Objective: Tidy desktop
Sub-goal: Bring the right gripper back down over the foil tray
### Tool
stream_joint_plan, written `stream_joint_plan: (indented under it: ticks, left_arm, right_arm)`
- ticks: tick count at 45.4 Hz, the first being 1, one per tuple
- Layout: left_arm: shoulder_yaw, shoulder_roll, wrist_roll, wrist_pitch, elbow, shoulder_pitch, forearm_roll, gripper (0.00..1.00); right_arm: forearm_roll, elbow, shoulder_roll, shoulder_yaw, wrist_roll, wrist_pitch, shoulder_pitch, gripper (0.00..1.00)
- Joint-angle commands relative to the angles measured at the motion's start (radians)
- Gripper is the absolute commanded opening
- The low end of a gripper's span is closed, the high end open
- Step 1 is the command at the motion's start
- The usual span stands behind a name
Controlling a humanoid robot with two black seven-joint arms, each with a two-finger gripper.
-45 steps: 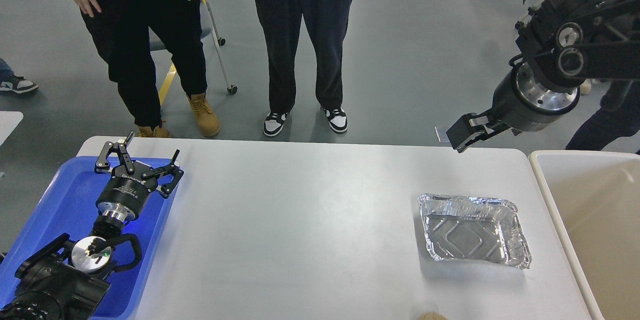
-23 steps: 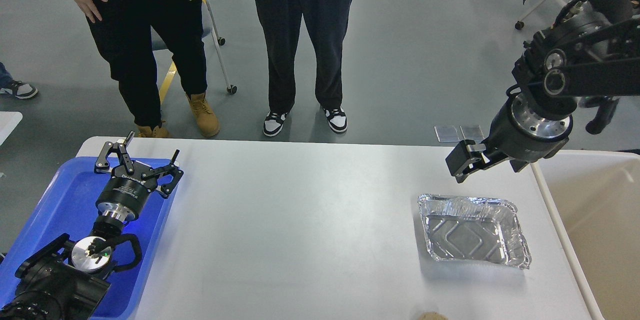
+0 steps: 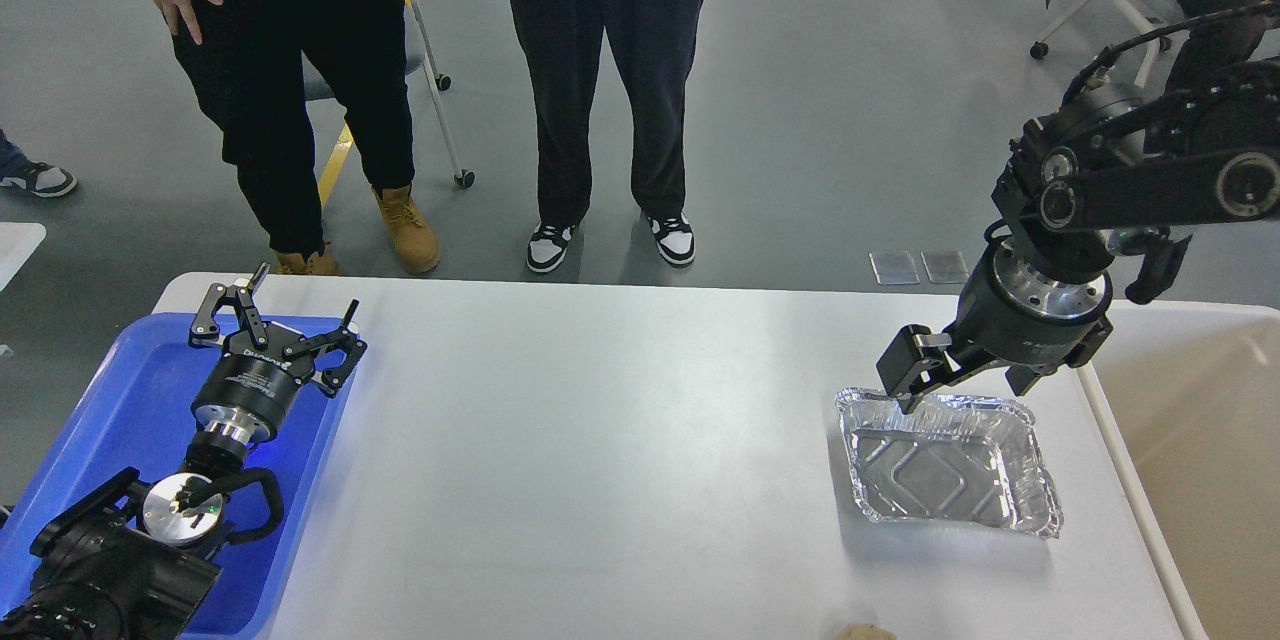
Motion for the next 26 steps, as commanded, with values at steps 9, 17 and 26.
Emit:
stream_joint_plan:
  ticks: [9, 17, 26]
  left_arm:
    - [0.0, 0.0, 0.0, 0.0, 0.0, 0.0, 0.0, 1.0]
    - [0.0, 0.0, 0.0, 0.0, 0.0, 0.0, 0.0, 1.0]
    - [0.0, 0.0, 0.0, 0.0, 0.0, 0.0, 0.0, 1.0]
  right_arm:
    - [-0.003, -0.028, -0.095, -0.078, -0.001, 0.026, -0.028, 1.0]
    - [0.005, -0.028, -0.102, -0.076, -0.001, 0.026, -0.025, 1.0]
    - [0.008, -0.029, -0.098, -0.072, 0.0, 0.027, -0.015, 1.0]
